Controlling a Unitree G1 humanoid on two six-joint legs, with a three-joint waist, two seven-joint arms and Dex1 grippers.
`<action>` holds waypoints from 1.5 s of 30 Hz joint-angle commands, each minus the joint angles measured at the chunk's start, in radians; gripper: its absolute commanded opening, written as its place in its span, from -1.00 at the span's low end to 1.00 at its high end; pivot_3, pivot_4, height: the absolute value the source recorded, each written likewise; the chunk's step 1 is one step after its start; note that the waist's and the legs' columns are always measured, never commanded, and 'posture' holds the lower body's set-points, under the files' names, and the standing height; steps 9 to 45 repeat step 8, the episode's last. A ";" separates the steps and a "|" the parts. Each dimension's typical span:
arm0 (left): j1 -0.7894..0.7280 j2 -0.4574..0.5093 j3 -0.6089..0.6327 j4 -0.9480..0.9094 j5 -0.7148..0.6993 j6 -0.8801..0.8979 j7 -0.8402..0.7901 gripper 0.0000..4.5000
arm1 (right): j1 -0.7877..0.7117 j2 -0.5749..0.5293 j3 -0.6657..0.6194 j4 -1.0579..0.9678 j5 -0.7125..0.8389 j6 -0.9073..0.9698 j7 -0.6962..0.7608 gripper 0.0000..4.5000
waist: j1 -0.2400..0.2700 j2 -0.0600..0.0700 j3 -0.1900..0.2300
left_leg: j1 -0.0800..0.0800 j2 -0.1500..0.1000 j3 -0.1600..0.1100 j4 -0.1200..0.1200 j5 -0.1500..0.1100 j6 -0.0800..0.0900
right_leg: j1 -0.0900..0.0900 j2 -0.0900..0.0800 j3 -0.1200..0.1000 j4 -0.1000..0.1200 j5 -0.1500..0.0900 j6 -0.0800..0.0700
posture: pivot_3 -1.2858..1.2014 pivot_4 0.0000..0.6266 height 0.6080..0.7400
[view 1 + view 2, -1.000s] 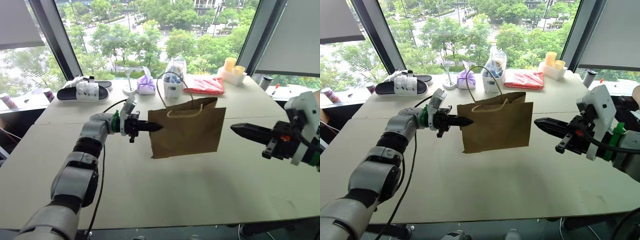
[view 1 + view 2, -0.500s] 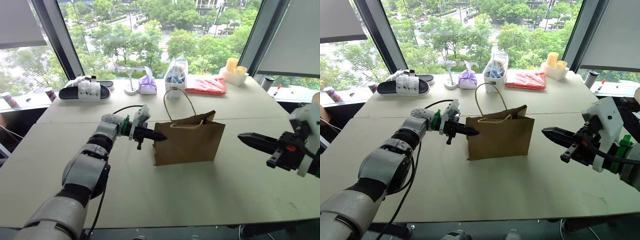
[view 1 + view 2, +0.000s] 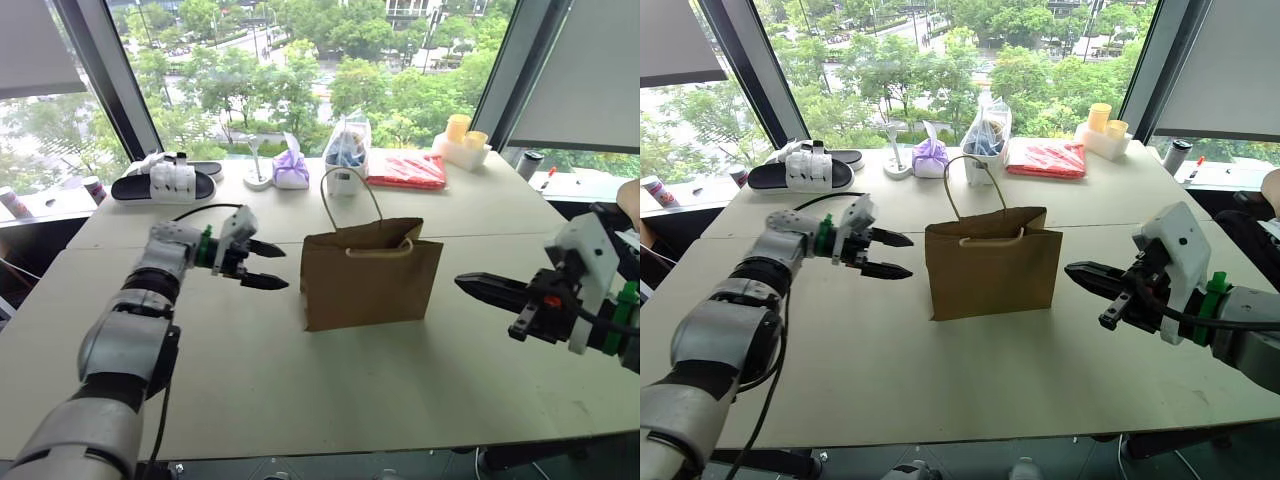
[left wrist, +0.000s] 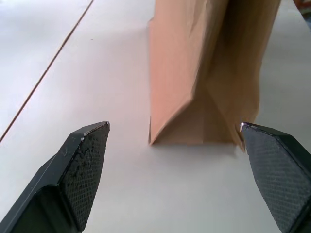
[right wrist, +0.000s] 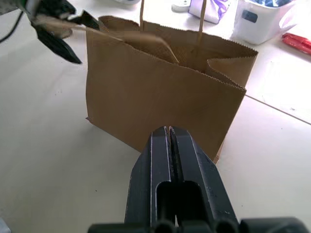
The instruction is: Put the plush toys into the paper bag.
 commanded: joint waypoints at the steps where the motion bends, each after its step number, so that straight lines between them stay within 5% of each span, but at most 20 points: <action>1: 0.098 0.042 0.048 -0.251 -0.082 0.137 -0.019 0.97 | 0.007 -0.022 0.029 0.009 -0.050 -0.057 0.041 -1.00 | 0.002 0.000 0.000 | 0.000 0.000 0.000 0.000 0.000 0.000 | 0.000 0.000 0.000 0.000 0.000 0.000 | 0.03 -0.52 1.00; 8: 0.377 0.102 0.125 -0.851 -0.252 0.528 0.126 0.97 | 0.048 -0.041 0.104 0.043 -0.174 -0.131 0.134 -1.00 | 0.004 0.000 0.000 | 0.000 0.000 -0.003 0.000 0.000 0.000 | 0.000 0.000 0.001 0.000 0.000 0.000 | 0.03 -0.52 1.00; 45: 0.377 0.102 0.125 -0.851 -0.252 0.528 0.126 0.97 | 0.048 -0.041 0.104 0.043 -0.174 -0.131 0.134 -1.00 | 0.004 0.000 0.000 | 0.000 0.000 -0.003 0.000 0.000 0.000 | 0.000 0.000 0.001 0.000 0.000 0.000 | 0.03 -0.52 1.00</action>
